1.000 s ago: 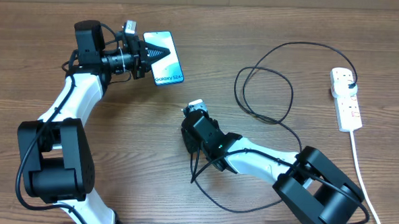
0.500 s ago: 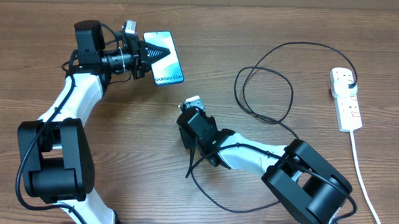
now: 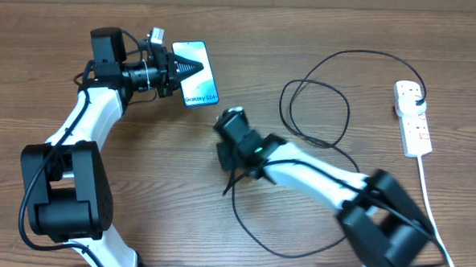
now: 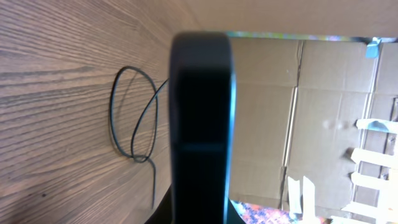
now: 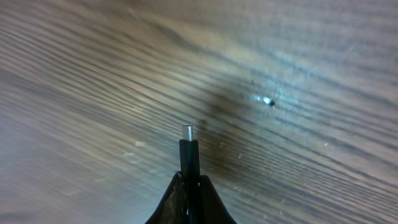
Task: Plug charger to phone and switch on socket
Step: 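Grasp the USB-C plug end with the right gripper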
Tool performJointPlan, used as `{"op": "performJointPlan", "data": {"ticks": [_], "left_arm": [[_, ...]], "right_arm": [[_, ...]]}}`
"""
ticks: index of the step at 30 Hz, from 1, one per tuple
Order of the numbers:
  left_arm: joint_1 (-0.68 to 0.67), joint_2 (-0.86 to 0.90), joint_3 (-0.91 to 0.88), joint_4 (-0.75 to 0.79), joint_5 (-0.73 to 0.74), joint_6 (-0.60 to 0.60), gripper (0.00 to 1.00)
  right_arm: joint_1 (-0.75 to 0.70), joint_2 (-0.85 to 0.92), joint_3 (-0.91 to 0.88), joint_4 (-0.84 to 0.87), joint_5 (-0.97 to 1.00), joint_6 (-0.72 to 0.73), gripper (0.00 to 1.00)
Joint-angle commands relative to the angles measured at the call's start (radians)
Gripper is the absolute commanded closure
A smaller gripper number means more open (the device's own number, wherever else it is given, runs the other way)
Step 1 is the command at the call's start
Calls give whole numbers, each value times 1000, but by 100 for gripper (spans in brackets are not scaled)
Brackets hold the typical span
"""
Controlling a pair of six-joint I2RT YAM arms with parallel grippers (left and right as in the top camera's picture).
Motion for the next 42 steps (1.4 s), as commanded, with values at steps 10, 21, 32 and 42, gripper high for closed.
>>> {"op": "performJointPlan", "data": {"ticks": [10,21,32,42], "left_arm": [[0,2,10,13,25,156,96],[-16,2,10,51,-61,66,96],[27,2,10,51,-92,65,96],[63,2,10,43,-79,60,96]], "right_arm": [[-310,-209,34,14,-792,-20,96],[-399,-207,-20,35,-977,-8,96],[-214,-161,-23,-24,-150,-13,27],[-103,19,-23,51,56,-8,32]]}}
